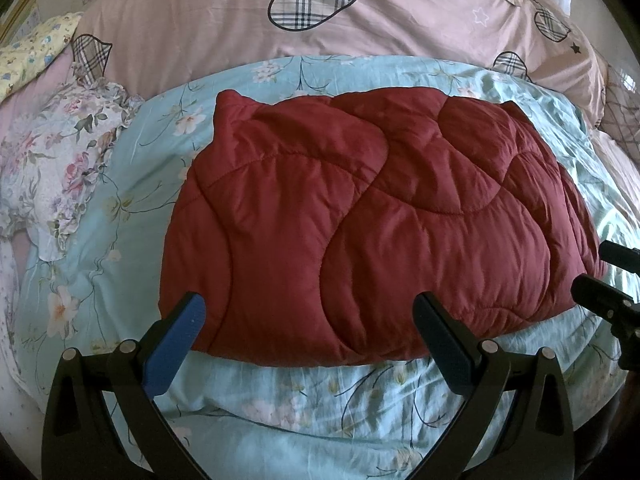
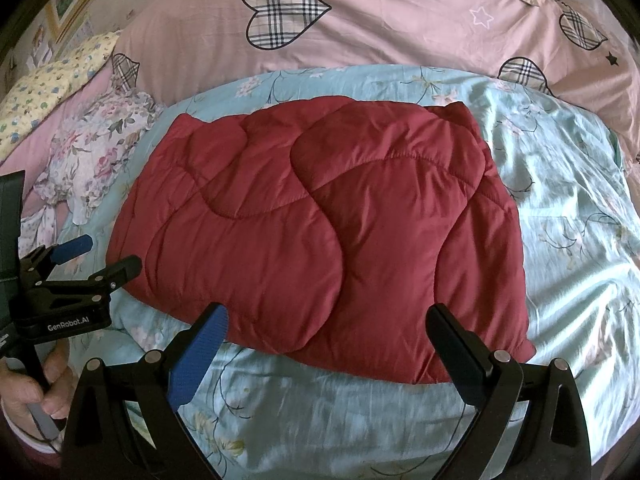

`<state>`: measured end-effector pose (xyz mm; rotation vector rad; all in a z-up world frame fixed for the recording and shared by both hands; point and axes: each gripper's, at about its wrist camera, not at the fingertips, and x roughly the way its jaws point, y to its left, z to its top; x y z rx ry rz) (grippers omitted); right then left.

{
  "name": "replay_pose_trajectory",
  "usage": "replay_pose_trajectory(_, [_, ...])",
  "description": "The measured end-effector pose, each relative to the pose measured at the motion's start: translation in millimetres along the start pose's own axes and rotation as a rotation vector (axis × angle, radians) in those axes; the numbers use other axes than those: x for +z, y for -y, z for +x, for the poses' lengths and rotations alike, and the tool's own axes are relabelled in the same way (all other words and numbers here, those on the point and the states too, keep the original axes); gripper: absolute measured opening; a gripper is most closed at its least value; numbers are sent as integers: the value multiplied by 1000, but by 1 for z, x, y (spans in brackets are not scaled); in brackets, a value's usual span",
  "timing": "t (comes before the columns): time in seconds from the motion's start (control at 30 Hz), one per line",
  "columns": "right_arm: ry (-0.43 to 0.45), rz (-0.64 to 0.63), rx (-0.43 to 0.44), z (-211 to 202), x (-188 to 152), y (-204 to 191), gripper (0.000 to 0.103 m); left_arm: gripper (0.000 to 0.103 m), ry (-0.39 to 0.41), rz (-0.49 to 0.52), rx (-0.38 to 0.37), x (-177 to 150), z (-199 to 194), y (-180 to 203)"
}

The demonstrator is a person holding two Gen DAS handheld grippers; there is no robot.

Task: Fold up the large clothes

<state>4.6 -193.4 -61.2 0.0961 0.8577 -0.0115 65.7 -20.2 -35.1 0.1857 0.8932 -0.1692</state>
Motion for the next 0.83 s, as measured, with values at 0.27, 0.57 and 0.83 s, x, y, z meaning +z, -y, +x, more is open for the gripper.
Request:
replay_pose_trajectory(0.27, [2,2,1,0,1,0,100,103,3,2,1,2,1,0])
replay_pose_trajectory(0.57, [12,18,4,2,3,3,100,103,3,-4,4,3,4,1])
replay_pose_trajectory(0.83, [15,32,14,5,3,6,100,103,5,-17,-7,5,4,1])
